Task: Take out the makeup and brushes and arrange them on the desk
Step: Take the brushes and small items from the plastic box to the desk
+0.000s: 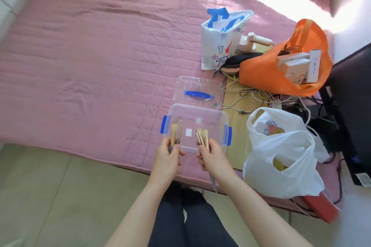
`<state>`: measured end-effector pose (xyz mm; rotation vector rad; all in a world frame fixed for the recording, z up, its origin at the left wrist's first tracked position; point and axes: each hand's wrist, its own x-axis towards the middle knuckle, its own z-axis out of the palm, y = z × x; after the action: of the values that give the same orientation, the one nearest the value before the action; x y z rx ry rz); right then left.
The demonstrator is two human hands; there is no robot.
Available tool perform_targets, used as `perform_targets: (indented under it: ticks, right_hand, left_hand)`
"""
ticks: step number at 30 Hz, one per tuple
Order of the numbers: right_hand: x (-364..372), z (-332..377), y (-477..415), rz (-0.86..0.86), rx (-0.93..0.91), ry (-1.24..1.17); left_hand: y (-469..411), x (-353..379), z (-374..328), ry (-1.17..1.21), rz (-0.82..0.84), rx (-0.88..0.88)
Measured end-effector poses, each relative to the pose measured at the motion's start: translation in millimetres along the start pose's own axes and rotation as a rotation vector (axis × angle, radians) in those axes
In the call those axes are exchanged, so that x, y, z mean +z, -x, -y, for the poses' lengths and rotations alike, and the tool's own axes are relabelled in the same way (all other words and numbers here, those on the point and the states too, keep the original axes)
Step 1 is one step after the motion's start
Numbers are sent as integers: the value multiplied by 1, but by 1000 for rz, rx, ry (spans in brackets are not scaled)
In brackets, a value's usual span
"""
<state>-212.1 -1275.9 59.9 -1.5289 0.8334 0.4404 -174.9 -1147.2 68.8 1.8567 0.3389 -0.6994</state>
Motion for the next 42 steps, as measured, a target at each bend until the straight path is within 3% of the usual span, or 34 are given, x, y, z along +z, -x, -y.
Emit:
perform_targets:
  ticks: [8,20,31,42]
  right_hand:
    - [12,7,49,112,-106,196]
    - [105,28,93,422,-284,526]
    - [225,15,147,618,-421,749]
    - [367,-9,217,728,-503,811]
  left_hand:
    - [79,-31,18,151,-208,-18]
    - [148,-102,56,334,-590,-123]
    - [211,-189,114,397,-782,-174]
    - [266,-310,196,350,-916,-190]
